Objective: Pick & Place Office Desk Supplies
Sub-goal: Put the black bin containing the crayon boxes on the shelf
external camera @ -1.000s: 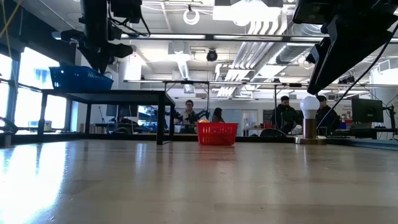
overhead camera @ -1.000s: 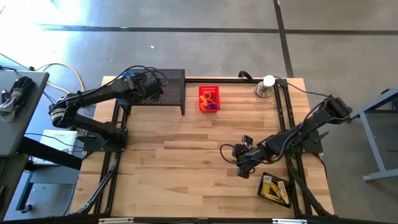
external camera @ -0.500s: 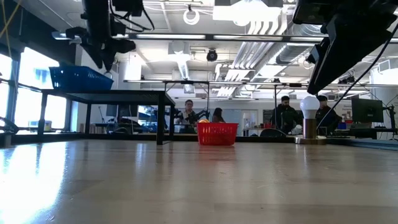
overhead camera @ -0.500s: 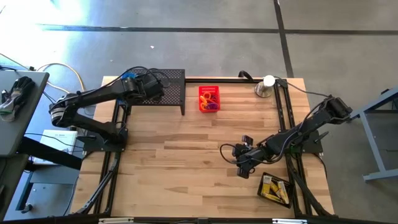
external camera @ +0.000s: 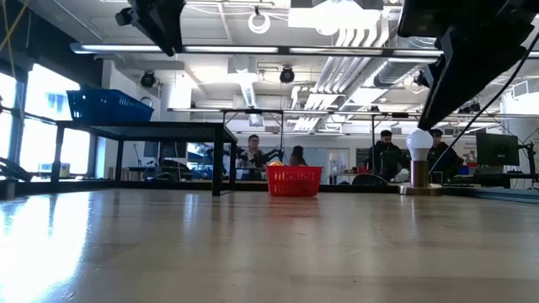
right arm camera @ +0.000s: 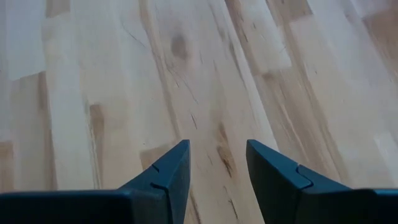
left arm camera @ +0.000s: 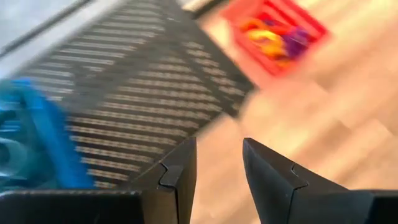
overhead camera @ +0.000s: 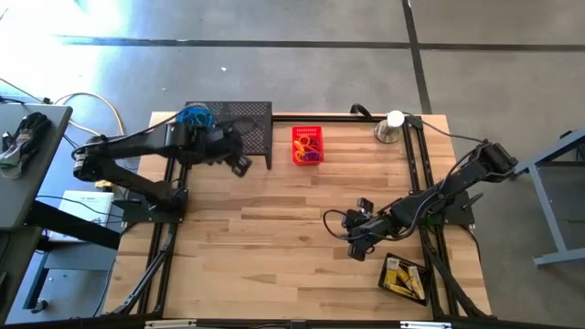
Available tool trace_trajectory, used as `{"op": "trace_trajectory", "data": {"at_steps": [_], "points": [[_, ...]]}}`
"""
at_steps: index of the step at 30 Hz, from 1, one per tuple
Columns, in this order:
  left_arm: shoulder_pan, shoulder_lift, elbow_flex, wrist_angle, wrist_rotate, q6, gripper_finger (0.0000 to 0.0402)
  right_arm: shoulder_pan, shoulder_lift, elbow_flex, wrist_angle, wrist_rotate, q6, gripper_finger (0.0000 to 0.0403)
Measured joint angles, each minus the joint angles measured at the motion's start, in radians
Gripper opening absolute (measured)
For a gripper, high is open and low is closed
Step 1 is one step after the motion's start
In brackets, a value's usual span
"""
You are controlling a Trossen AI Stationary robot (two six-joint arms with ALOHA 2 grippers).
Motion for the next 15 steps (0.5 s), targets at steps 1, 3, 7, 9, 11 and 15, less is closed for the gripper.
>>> {"op": "trace_trajectory", "data": {"at_steps": [1, 3, 7, 9, 11, 15], "points": [[-0.025, 0.001, 0.000, 0.005, 0.019, 0.000, 0.0124, -0.001, 0.000, 0.000, -0.013, -0.004, 0.018, 0.0144], [-0.077, 0.008, -0.001, 0.005, 0.033, -0.007, 0.0124, -0.003, 0.000, 0.000, -0.043, -0.024, 0.063, 0.0144], [-0.167, 0.029, -0.003, 0.007, 0.032, -0.021, 0.0124, -0.002, -0.001, 0.000, -0.072, -0.099, 0.122, 0.0144], [-0.206, 0.038, -0.003, 0.015, 0.030, -0.021, 0.0124, -0.002, -0.002, 0.000, -0.085, -0.159, 0.133, 0.0144], [-0.238, 0.051, -0.003, 0.032, 0.028, -0.020, 0.0124, -0.002, -0.002, 0.000, -0.104, -0.239, 0.137, 0.0144], [-0.297, 0.067, -0.003, 0.078, 0.027, 0.008, 0.0124, 0.006, -0.004, 0.000, -0.149, -0.364, 0.205, 0.0144]]}}
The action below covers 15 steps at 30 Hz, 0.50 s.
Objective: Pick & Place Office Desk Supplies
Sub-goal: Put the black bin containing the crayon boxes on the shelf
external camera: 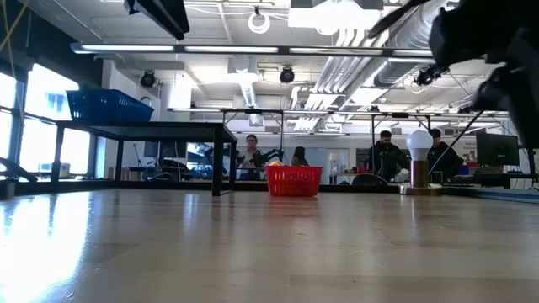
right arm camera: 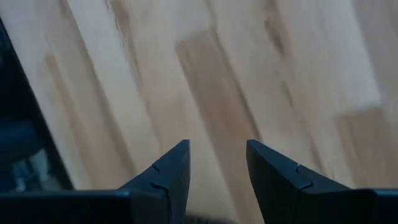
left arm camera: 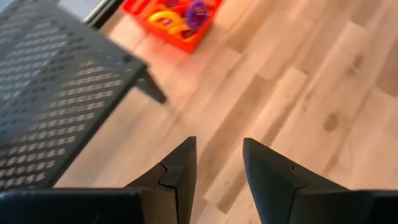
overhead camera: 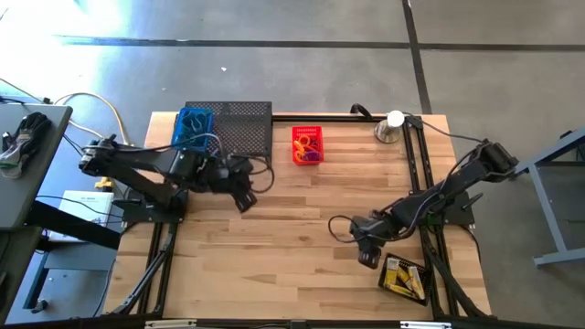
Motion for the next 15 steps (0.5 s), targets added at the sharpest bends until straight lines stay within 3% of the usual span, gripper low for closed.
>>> {"op": "trace_trajectory", "data": {"at_steps": [7, 15], "points": [[-0.057, 0.033, 0.000, 0.036, -0.010, 0.050, 0.0124, 0.022, -0.072, 0.000, -0.154, -0.127, 0.098, 0.0144], [-0.057, 0.072, 0.000, 0.059, -0.008, 0.039, 0.0124, 0.072, -0.190, 0.000, -0.359, -0.153, 0.313, 0.0144]]}}
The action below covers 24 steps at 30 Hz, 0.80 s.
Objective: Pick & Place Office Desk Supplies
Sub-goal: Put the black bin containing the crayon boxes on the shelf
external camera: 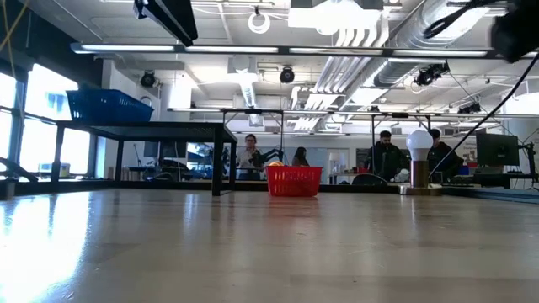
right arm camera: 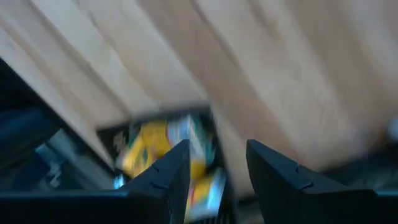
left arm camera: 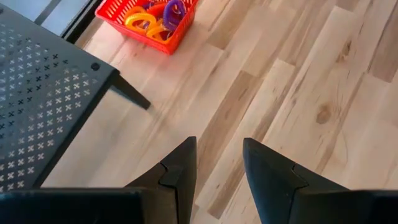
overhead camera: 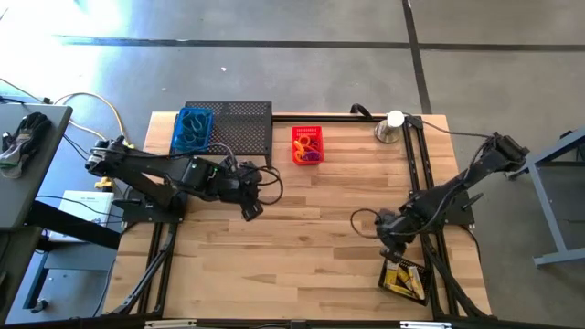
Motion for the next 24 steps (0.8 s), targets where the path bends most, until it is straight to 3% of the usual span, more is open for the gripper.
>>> {"op": "trace_trajectory", "data": {"at_steps": [4, 7, 16, 24], "points": [[-0.014, 0.023, 0.000, 0.012, 0.025, -0.009, 0.0124, 0.099, -0.008, 0.000, -0.011, -0.124, 0.108, 0.0144], [-0.039, 0.042, 0.000, 0.015, 0.030, -0.011, 0.0124, 0.188, -0.003, 0.000, -0.018, -0.158, 0.113, 0.0144], [-0.107, 0.076, 0.000, 0.052, 0.016, 0.008, 0.0124, 0.324, 0.099, 0.000, 0.000, 0.125, 0.125, 0.0144], [-0.138, 0.096, 0.001, 0.057, -0.003, 0.008, 0.0124, 0.376, 0.220, 0.000, -0.013, 0.033, 0.101, 0.0144]]}}
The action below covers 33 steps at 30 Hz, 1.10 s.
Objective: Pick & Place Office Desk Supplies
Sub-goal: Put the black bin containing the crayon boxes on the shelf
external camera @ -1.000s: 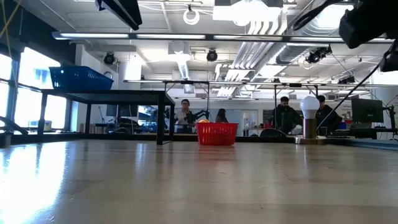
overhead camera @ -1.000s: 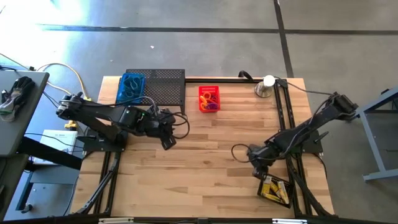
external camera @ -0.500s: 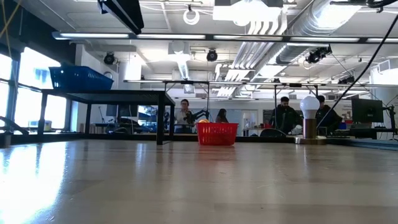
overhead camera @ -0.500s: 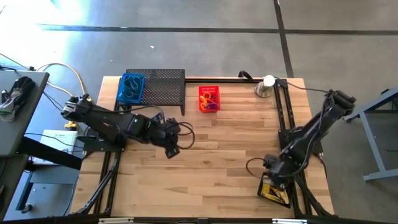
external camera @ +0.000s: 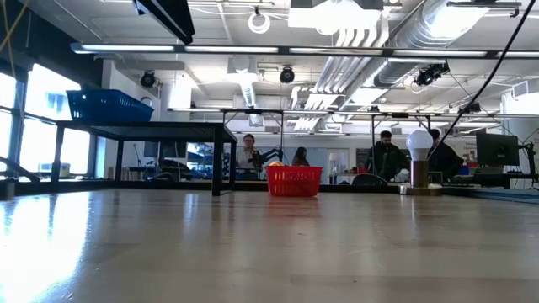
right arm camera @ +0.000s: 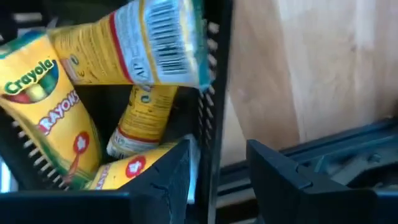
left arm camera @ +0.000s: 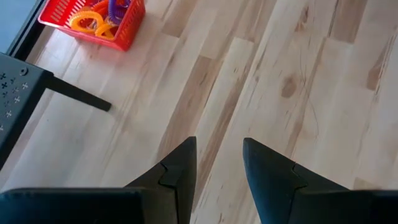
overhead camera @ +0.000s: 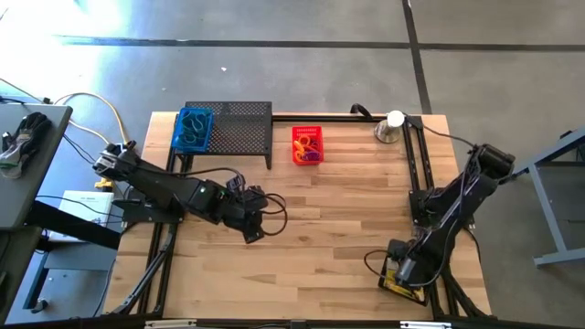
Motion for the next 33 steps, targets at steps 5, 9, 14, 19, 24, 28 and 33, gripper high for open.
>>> {"op": "trace_trajectory", "data": {"at_steps": [5, 9, 14, 19, 24, 28, 33], "points": [[-0.005, 0.017, 0.000, -0.001, -0.001, 0.000, 0.0124, 0.011, 0.047, 0.000, 0.018, 0.049, -0.025, 0.0144], [-0.019, 0.032, 0.000, 0.003, 0.007, 0.022, 0.0124, -0.019, 0.074, 0.000, 0.084, 0.108, -0.102, 0.0122], [-0.045, 0.051, 0.000, 0.057, 0.061, 0.089, 0.0124, -0.083, 0.102, 0.000, 0.128, 0.126, -0.244, 0.0048], [-0.055, 0.079, 0.000, 0.162, 0.140, 0.190, 0.0124, -0.182, 0.106, 0.000, 0.137, 0.142, -0.366, 0.0007], [-0.053, 0.111, 0.001, 0.306, 0.136, 0.364, 0.0124, -0.332, 0.106, 0.000, 0.206, 0.175, -0.582, 0.0003], [-0.051, 0.160, 0.000, 0.396, 0.145, 0.573, 0.0124, -0.484, 0.107, 0.000, 0.330, 0.181, -0.729, 0.0003], [-0.007, 0.195, -0.001, 0.458, 0.262, 0.740, 0.0124, -0.632, 0.107, 0.000, 0.492, 0.181, -0.869, 0.0003]]}}
